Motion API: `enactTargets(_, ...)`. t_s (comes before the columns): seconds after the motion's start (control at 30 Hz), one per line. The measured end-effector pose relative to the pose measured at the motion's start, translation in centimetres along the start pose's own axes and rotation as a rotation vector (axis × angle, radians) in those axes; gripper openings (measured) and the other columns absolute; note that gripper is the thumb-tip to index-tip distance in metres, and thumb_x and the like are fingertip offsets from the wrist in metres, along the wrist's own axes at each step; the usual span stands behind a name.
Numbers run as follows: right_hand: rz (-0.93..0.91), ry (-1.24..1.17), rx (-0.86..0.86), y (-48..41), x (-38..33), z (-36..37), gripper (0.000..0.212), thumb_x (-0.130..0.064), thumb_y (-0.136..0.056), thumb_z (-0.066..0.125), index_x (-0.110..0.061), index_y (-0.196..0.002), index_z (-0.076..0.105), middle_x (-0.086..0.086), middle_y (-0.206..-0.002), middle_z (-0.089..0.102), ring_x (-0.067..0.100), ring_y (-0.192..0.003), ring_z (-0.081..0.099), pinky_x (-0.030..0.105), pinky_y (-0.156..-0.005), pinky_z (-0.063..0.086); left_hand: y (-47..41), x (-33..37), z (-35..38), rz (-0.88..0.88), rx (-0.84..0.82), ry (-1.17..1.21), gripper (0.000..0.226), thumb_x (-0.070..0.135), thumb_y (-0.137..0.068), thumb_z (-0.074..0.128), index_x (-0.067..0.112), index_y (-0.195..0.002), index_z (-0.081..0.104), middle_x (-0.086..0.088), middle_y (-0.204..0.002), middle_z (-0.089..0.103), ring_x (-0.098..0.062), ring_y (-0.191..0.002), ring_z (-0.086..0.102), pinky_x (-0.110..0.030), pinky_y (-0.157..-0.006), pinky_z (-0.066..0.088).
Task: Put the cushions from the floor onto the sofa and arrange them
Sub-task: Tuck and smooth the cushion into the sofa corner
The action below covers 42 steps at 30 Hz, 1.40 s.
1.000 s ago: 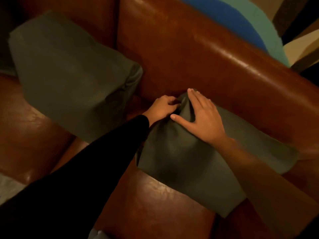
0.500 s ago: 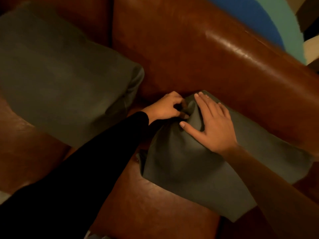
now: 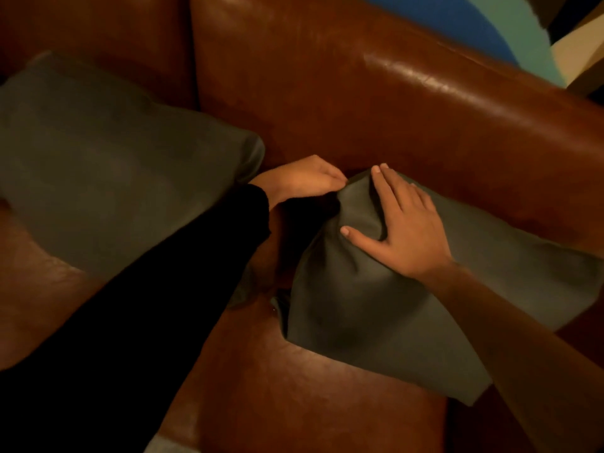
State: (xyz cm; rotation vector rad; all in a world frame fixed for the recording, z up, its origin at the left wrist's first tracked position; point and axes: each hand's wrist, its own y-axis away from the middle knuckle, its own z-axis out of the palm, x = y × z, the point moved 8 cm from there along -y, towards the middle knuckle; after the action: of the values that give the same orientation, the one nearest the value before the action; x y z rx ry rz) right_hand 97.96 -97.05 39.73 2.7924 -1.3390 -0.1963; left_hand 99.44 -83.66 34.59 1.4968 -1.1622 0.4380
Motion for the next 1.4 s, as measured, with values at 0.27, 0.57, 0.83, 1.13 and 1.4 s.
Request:
enactTargets(0.27, 0.023, -0.014, 0.005, 0.5, 0.4, 0.0, 0.098, -0.076, -0.079, 0.032, -0.010, -0.150, 0.021, 0.011, -0.154, 0.030, 0.025, -0.140, 0.031, 0.041, -0.111, 0.026, 0.8, 0.4, 0.8, 0.051, -0.034, 0.110, 0.016, 0.008, -0.094, 0.054, 0.010, -0.102, 0.068, 0.005, -0.092, 0.066, -0.005, -0.085, 0.059, -0.013, -0.076, 0.045)
enactTargets(0.57, 0.071, -0.040, -0.023, 0.6, 0.9, 0.2, 0.104, -0.081, -0.075, 0.025, -0.012, -0.152, 0.015, 0.009, -0.155, 0.026, 0.024, -0.142, 0.026, 0.037, -0.115, 0.018, 0.5, -1.1, -0.7, -0.020, 0.332, 0.854, 0.015, 0.035, -0.096, 0.053, 0.023, -0.095, 0.062, 0.007, -0.099, 0.064, -0.009, -0.092, 0.060, -0.022, -0.074, 0.047)
enactTargets(0.83, 0.150, 0.019, -0.004, 1.0, 1.4, 0.3, 0.110, -0.085, -0.070, 0.021, -0.011, -0.151, 0.015, 0.011, -0.154, 0.028, 0.025, -0.143, 0.024, 0.040, -0.117, 0.013, 1.2, -1.1, -2.0, -0.100, 0.500, 0.545, 0.011, 0.021, -0.079, 0.077, 0.016, -0.087, 0.071, 0.001, -0.092, 0.071, -0.006, -0.082, 0.064, -0.020, -0.073, 0.051)
enactTargets(1.13, 0.296, -0.106, 0.127, 2.4, 3.2, -1.5, 0.095, -0.078, -0.077, 0.014, -0.018, -0.150, 0.024, 0.006, -0.152, 0.035, 0.022, -0.142, 0.026, 0.045, -0.115, 0.018, 2.5, 3.9, -2.6, 0.020, 0.544, -0.159, 0.041, 0.030, -0.095, 0.054, 0.025, -0.135, 0.045, -0.006, -0.137, 0.038, -0.025, -0.128, 0.035, -0.035, -0.106, 0.032)
enactTargets(1.4, 0.569, -0.064, 0.156, 12.3, 11.7, -1.4, 0.077, -0.064, -0.085, 0.014, -0.021, -0.140, 0.045, 0.009, -0.147, 0.042, 0.026, -0.140, 0.031, 0.049, -0.113, 0.017, 4.8, 13.0, 13.2, 0.659, 0.154, -0.783, 0.057, 0.049, -0.094, 0.040, 0.021, -0.143, 0.040, -0.005, -0.148, 0.037, -0.023, -0.143, 0.020, -0.041, -0.114, 0.012)
